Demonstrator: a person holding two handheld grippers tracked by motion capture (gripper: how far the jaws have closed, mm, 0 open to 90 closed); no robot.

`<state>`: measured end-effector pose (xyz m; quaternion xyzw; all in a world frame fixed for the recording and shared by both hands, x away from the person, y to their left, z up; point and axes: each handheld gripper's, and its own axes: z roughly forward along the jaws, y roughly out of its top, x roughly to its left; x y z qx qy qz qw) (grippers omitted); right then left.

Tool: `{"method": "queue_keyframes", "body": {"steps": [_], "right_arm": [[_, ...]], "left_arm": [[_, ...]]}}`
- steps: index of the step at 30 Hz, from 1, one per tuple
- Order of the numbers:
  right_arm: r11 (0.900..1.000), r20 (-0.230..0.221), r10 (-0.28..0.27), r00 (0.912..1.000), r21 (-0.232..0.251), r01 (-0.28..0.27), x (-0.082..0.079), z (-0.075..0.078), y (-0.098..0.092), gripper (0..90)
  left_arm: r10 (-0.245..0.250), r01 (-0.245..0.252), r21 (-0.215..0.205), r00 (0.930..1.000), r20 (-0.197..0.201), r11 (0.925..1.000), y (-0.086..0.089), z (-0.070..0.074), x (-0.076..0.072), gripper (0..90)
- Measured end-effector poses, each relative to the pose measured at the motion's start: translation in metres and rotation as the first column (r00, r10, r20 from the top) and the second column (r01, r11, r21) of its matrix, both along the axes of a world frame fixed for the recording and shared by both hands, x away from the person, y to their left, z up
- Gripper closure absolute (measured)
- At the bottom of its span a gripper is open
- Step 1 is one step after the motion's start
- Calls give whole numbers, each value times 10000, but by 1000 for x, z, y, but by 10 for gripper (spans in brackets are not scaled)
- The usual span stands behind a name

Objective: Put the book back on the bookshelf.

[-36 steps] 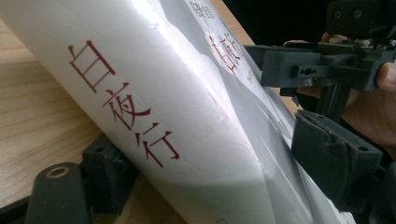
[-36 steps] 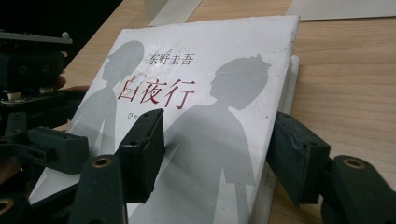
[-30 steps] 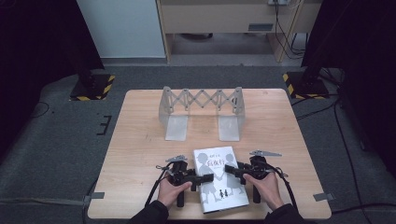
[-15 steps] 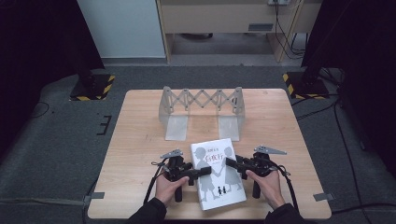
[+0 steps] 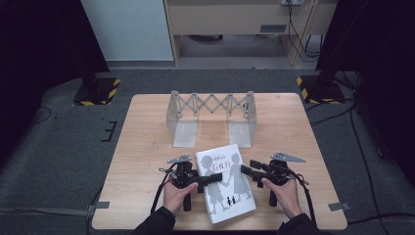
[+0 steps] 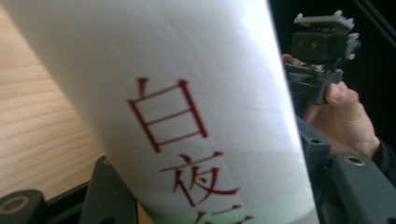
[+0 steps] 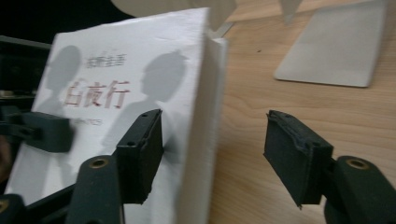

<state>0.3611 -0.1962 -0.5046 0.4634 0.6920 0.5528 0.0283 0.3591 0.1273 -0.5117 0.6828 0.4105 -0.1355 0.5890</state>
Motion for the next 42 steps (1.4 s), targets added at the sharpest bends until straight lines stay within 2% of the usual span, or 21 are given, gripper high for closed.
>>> {"method": "queue_keyframes", "body": {"steps": [2,3,4,6,7,8,9,11,15,19,22,23,24,25,26,30,31,32,36,39,42], "right_arm": [[9996,81,-220,9997,-154,221,2,-1,-6,353],[9980,77,-380,9992,-497,383,2,-1,-8,351],[9931,175,-472,9987,-1064,488,3,-3,-11,343],[9791,-69,-664,9978,-1930,638,6,-8,-14,346],[9791,-69,-664,9978,-1930,638,6,-8,-14,346],[9718,-89,-751,9971,-2246,712,6,-9,-16,346],[9553,-53,-834,9965,-2850,785,8,-10,-19,339],[9416,113,-965,9953,-3230,950,9,-10,-22,334],[9055,54,-1007,9949,-4139,939,11,-13,-26,321],[8759,38,-1019,9948,-4737,916,15,-15,-28,274],[8480,-67,-970,9953,-5241,791,18,-18,-31,242],[8388,-104,-1026,9947,-5384,809,18,-19,-33,240],[8297,-120,-1042,9945,-5524,803,19,-20,-34,233],[8214,-146,-1062,9942,-5647,794,20,-22,-36,228],[8197,-232,-1112,9935,-5674,785,20,-23,-37,217],[8181,-62,-1242,9922,-5665,988,21,-26,-39,165],[8168,8,-1304,9915,-5667,1079,21,-27,-39,148],[8163,33,-1334,9911,-5667,1118,21,-28,-39,126],[8222,237,-1449,9892,-5533,1337,21,-31,-39,97],[8252,468,-1453,9883,-5453,1471,20,-33,-39,79],[8264,502,-1479,9877,-5424,1513,20,-34,-39,71]], "left_arm": [[71,-71,29,10000,-8,10000,4,4,1,427],[71,-71,29,10000,-8,10000,4,4,1,437],[134,-135,-114,9999,-40,9998,8,9,1,450],[133,-132,-143,9998,114,9998,12,16,2,472],[133,-132,-143,9998,114,9998,12,16,2,483],[136,-132,-167,9996,230,9998,14,21,2,483],[112,-106,-171,9993,354,9998,15,26,2,504],[146,-150,31,9954,947,9999,20,39,0,517],[584,-632,323,9897,1310,9975,27,50,-1,522],[929,-1018,527,9843,1499,9934,36,55,1,523],[1355,-1518,767,9733,1851,9854,41,62,-1,523],[1355,-1518,767,9733,1851,9854,41,62,-1,524],[1432,-1661,975,9677,2074,9813,43,68,-2,523],[1447,-1708,1081,9658,2150,9794,44,70,-2,523],[1492,-1778,1173,9643,2189,9770,46,72,-2,523],[1832,-2196,1480,9567,2261,9643,54,79,-1,523],[1832,-2196,1480,9567,2261,9643,54,79,-1,523],[1969,-2393,1661,9515,2365,9566,59,82,-1,523],[2375,-2860,1815,9391,2483,9409,69,91,-1,523],[2577,-3100,1826,9300,2621,9330,77,97,-1,523],[2774,-3384,1919,9172,2861,9212,84,104,-1,523]]}}
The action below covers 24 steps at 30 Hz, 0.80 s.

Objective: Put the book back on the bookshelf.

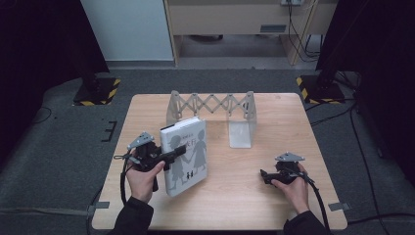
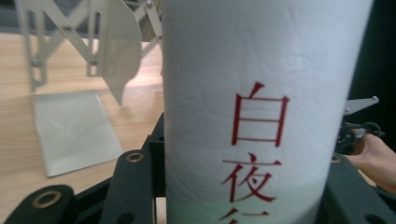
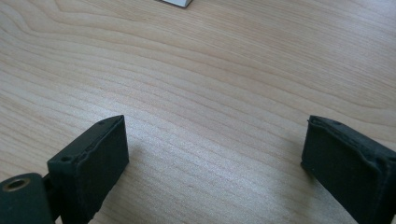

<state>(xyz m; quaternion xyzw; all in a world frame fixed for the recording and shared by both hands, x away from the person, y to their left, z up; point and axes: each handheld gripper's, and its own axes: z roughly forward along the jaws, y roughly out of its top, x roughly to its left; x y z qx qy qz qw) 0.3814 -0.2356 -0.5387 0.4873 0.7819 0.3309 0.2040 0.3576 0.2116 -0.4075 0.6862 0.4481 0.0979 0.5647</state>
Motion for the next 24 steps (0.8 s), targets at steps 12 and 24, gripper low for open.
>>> {"method": "queue_keyframes", "body": {"steps": [12,24], "right_arm": [[10000,-57,-4,10000,-10,4,1,0,1,54],[10000,-99,6,10000,19,-5,1,0,1,51]], "left_arm": [[933,-974,678,9937,618,9929,9,21,15,524],[1562,-1657,1043,9833,935,9806,6,29,50,525]]}}
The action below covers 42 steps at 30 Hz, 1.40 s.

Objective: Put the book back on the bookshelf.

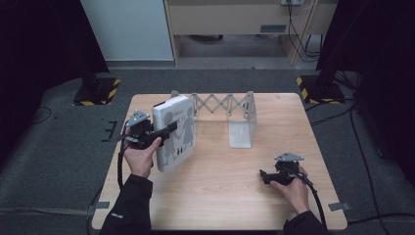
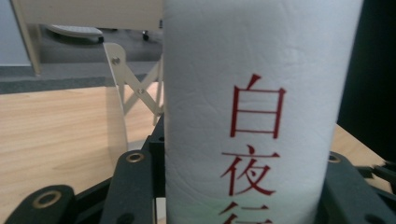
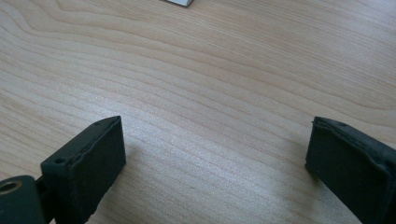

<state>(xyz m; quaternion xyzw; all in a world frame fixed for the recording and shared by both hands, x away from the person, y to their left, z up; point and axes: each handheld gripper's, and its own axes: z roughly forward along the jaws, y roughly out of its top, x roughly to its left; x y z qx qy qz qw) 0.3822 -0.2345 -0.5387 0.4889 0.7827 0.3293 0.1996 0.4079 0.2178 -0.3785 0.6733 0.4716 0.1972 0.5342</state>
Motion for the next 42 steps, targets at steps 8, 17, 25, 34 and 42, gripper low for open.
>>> {"method": "queue_keyframes", "body": {"steps": [8,17,25,34,42], "right_arm": [[10000,37,-36,10000,-17,36,0,0,1,47],[10000,34,3,10000,-36,-3,1,0,0,44],[10000,42,2,10000,-70,-2,1,-1,1,41],[10000,42,-7,10000,-72,7,1,-1,1,40],[10000,42,-15,10000,-79,16,1,-1,1,40]], "left_arm": [[570,-570,111,9984,31,9983,-2,-6,25,525],[1072,-1074,179,9942,121,9941,-6,-16,44,525],[1110,-1123,505,9934,275,9924,-17,-31,50,524],[1014,-1038,751,9942,353,9918,-20,-37,45,518],[149,-270,1998,9980,618,9795,-26,-38,24,515]]}}
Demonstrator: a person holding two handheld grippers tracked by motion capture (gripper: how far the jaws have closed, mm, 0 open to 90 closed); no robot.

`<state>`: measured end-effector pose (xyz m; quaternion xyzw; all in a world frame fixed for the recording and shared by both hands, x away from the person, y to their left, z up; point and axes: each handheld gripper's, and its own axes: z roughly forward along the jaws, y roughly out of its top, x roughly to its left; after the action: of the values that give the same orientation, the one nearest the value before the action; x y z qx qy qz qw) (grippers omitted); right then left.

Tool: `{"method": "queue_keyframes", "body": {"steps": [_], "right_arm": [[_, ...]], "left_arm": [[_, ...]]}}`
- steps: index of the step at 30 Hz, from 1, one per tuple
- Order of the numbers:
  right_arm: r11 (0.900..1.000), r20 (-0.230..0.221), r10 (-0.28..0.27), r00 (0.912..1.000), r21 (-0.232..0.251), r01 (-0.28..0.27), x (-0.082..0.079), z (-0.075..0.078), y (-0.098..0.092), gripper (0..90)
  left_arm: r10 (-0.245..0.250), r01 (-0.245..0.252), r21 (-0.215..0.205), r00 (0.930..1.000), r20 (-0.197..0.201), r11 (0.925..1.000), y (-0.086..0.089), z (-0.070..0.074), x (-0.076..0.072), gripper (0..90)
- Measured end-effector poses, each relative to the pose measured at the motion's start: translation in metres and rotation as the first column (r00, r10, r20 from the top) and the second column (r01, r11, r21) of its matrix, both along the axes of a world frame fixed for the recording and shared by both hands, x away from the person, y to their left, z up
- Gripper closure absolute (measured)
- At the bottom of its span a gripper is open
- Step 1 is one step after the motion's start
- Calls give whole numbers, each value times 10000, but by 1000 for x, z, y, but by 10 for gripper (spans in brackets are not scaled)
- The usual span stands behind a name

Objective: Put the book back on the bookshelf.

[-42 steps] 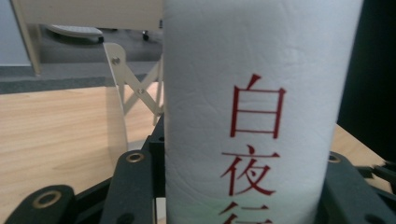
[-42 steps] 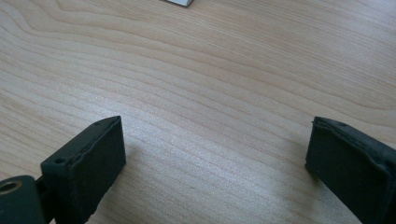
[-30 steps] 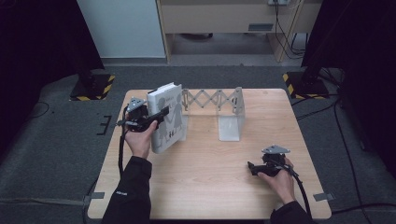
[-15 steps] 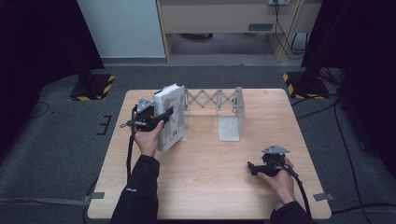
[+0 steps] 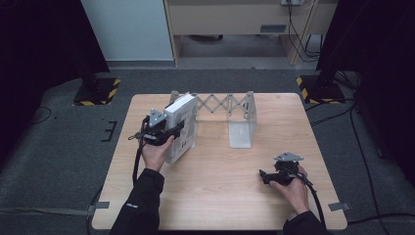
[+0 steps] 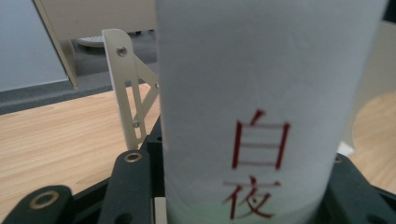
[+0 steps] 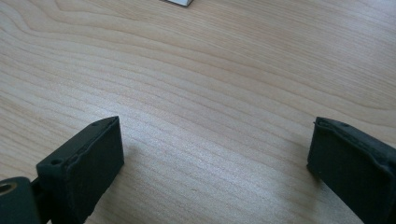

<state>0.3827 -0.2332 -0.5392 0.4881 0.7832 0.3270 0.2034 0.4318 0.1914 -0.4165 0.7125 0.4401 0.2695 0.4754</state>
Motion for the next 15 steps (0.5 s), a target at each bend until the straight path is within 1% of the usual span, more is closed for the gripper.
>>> {"method": "queue_keyframes", "body": {"steps": [2,4,5,6,8,10,11,12,13,15], "right_arm": [[10000,-3,-2,10000,2,2,0,0,0,39],[10000,-3,-3,10000,3,3,0,0,0,39],[10000,-3,-3,10000,3,3,0,0,0,39],[10000,-4,-3,10000,5,3,0,0,0,39],[10000,-4,-3,10000,4,3,0,0,0,39],[10000,-2,-2,10000,2,2,0,0,0,40],[10000,-1,-3,10000,1,3,0,0,0,39],[10000,-1,0,10000,1,0,0,0,0,39],[10000,0,-5,10000,-4,5,0,0,0,39],[10000,-1,-24,10000,-11,24,0,0,0,37]], "left_arm": [[-14,15,84,10000,-32,10000,2,-1,-6,515],[5,-3,155,9999,-172,9999,6,-3,-12,515],[5,-3,155,9999,-172,9999,6,-3,-12,514],[-3,10,249,9995,-305,9997,11,-5,-20,514],[-7,19,275,9991,-427,9996,16,-9,-28,514],[115,-109,146,9988,-477,9998,20,-14,-36,514],[115,-109,146,9988,-477,9998,20,-14,-36,514],[105,-105,3,9990,-443,9999,24,-20,-41,514],[125,-129,-90,9990,-430,9999,25,-21,-42,514],[99,-100,-34,9993,-354,9999,25,-22,-44,514]]}}
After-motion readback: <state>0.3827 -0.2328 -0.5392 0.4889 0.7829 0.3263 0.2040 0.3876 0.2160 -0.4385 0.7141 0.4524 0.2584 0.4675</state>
